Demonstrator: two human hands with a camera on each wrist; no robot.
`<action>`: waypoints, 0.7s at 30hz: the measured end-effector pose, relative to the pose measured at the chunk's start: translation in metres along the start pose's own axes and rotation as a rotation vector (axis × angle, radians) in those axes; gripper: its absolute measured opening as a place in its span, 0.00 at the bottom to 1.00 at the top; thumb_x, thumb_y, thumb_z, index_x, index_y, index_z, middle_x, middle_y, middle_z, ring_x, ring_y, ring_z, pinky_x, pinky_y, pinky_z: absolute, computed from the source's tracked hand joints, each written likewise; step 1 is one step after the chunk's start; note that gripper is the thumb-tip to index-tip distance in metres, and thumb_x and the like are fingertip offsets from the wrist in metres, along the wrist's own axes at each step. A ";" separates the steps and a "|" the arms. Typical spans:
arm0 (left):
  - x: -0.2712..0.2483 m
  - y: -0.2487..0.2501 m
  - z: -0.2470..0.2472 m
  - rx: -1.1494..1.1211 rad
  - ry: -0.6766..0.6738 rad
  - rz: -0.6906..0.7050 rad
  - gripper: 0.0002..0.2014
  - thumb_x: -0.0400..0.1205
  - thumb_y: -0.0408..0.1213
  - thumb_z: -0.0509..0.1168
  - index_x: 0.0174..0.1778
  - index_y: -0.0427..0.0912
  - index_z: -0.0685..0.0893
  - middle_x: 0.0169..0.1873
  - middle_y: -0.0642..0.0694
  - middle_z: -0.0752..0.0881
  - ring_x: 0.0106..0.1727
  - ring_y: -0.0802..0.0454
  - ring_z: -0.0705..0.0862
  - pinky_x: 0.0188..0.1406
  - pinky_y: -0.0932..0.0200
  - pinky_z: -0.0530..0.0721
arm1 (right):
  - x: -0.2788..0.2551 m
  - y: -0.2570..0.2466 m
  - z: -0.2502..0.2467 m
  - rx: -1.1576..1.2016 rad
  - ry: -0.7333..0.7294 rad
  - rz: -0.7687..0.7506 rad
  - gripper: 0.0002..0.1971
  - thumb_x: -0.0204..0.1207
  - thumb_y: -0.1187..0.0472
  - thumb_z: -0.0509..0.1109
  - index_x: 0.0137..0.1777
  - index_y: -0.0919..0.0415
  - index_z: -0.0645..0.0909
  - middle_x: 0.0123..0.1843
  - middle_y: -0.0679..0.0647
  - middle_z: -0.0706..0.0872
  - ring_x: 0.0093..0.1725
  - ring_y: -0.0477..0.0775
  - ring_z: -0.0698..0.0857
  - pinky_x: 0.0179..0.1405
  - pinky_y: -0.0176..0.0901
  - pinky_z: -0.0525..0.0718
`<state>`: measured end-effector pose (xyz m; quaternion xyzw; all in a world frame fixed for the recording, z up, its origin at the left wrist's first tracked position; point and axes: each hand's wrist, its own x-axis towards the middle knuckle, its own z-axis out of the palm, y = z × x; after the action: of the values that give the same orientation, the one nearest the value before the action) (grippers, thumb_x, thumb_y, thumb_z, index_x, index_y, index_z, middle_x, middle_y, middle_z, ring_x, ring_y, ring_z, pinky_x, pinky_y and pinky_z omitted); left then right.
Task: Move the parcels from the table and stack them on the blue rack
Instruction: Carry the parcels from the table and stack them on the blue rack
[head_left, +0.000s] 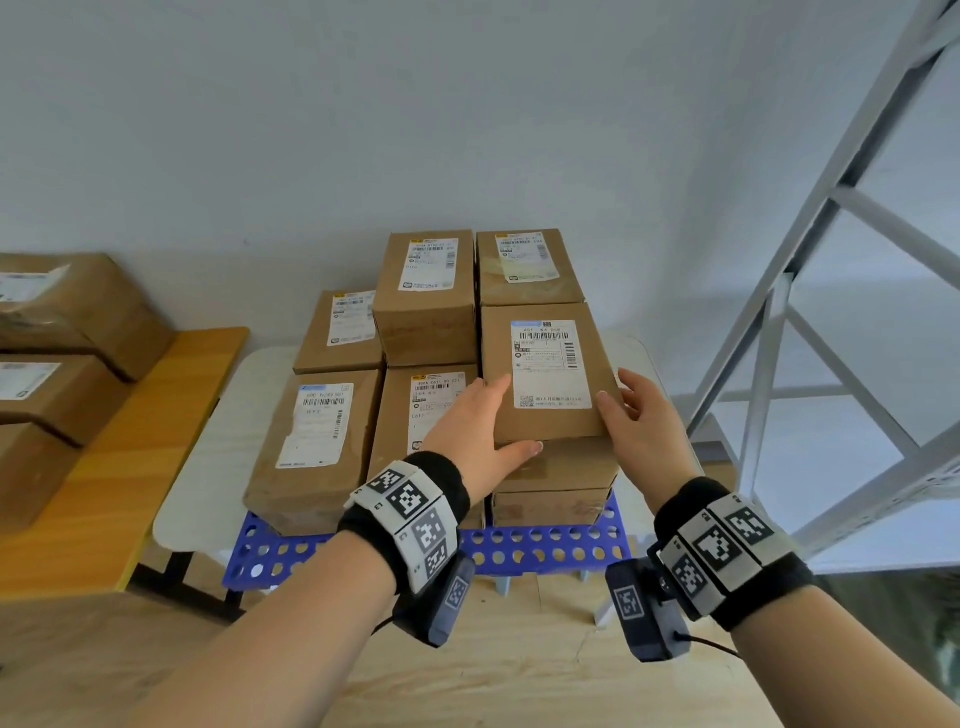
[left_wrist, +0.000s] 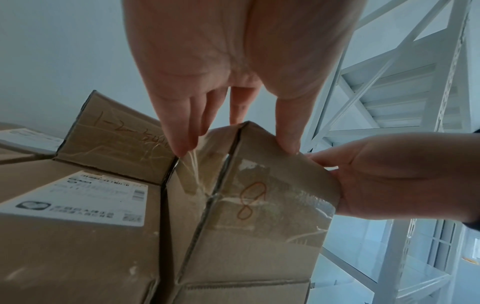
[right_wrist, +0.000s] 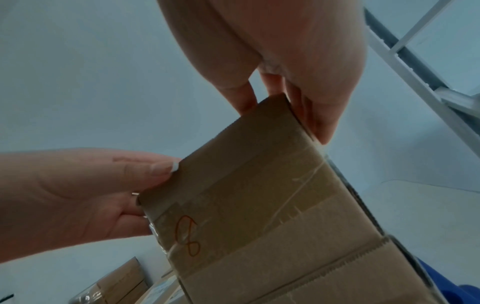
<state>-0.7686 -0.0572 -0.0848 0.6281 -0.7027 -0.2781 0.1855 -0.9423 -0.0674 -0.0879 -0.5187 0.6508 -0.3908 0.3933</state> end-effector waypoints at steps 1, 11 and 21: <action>0.000 0.001 0.000 0.018 0.001 -0.008 0.40 0.77 0.52 0.67 0.81 0.51 0.53 0.80 0.46 0.59 0.80 0.49 0.59 0.78 0.50 0.62 | -0.001 -0.001 0.000 -0.013 0.003 -0.024 0.25 0.83 0.56 0.61 0.79 0.55 0.63 0.72 0.52 0.76 0.67 0.51 0.77 0.63 0.44 0.78; 0.005 0.005 -0.007 0.085 -0.018 0.006 0.38 0.79 0.53 0.65 0.82 0.50 0.54 0.82 0.45 0.53 0.82 0.49 0.53 0.78 0.53 0.55 | -0.004 -0.007 0.004 -0.216 -0.010 -0.144 0.22 0.82 0.60 0.62 0.76 0.58 0.69 0.72 0.53 0.77 0.69 0.52 0.76 0.65 0.41 0.74; 0.004 0.006 -0.008 0.216 0.015 0.079 0.36 0.80 0.54 0.62 0.81 0.48 0.56 0.82 0.47 0.52 0.82 0.51 0.51 0.78 0.55 0.52 | 0.001 -0.005 0.007 -0.302 -0.024 -0.169 0.23 0.83 0.58 0.62 0.78 0.58 0.68 0.81 0.52 0.65 0.77 0.53 0.67 0.73 0.41 0.66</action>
<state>-0.7691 -0.0617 -0.0749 0.6182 -0.7515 -0.1884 0.1329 -0.9343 -0.0704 -0.0863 -0.6295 0.6514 -0.3139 0.2844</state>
